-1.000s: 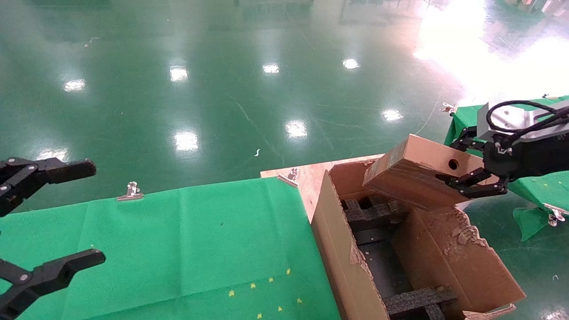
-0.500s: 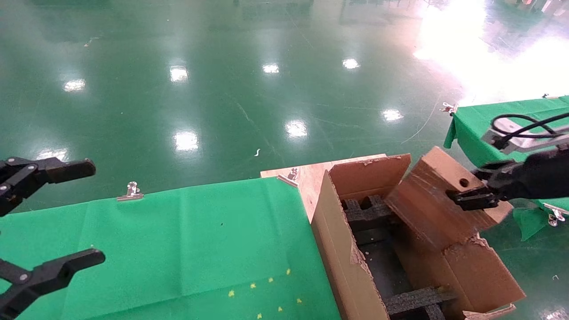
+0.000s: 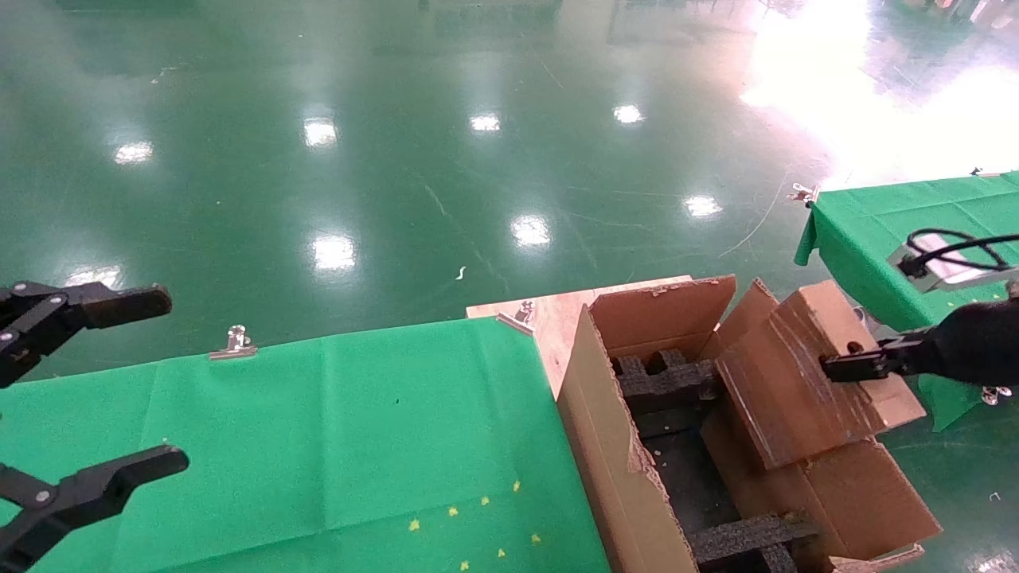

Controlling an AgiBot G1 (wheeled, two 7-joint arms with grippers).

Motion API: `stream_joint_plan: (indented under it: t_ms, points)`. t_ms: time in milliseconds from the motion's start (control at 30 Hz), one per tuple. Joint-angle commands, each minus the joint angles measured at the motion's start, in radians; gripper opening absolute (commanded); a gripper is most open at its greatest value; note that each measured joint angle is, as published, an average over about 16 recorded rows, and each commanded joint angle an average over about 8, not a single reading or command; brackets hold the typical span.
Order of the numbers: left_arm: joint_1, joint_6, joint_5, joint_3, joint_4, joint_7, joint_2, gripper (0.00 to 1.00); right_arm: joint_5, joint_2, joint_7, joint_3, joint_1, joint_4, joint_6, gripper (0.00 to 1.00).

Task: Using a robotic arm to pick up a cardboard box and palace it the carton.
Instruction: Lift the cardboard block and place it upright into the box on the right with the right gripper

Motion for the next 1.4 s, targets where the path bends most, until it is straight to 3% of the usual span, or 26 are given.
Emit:
stream_joint_plan:
  t_ms: [33, 333, 633, 1000, 1400]
  points:
    - [0.0, 0.0, 0.0, 0.0, 0.0, 0.0, 0.0, 1.0, -0.006, 0.014, 0.05, -0.008, -0.013, 0.04, 0.022, 0.0]
    - [0.0, 0.0, 0.0, 0.0, 0.0, 0.0, 0.0, 1.0, -0.06, 0.073, 0.221, -0.051, -0.078, 0.2, 0.135, 0.0]
    - [0.0, 0.0, 0.0, 0.0, 0.0, 0.0, 0.0, 1.0, -0.103, 0.088, 0.306, -0.086, -0.127, 0.273, 0.209, 0.0]
    - [0.0, 0.0, 0.0, 0.0, 0.0, 0.0, 0.0, 1.0, -0.12, 0.045, 0.316, -0.122, -0.185, 0.257, 0.276, 0.0]
    - [0.0, 0.0, 0.0, 0.0, 0.0, 0.0, 0.0, 1.0, -0.087, -0.049, 0.276, -0.143, -0.246, 0.141, 0.34, 0.0]
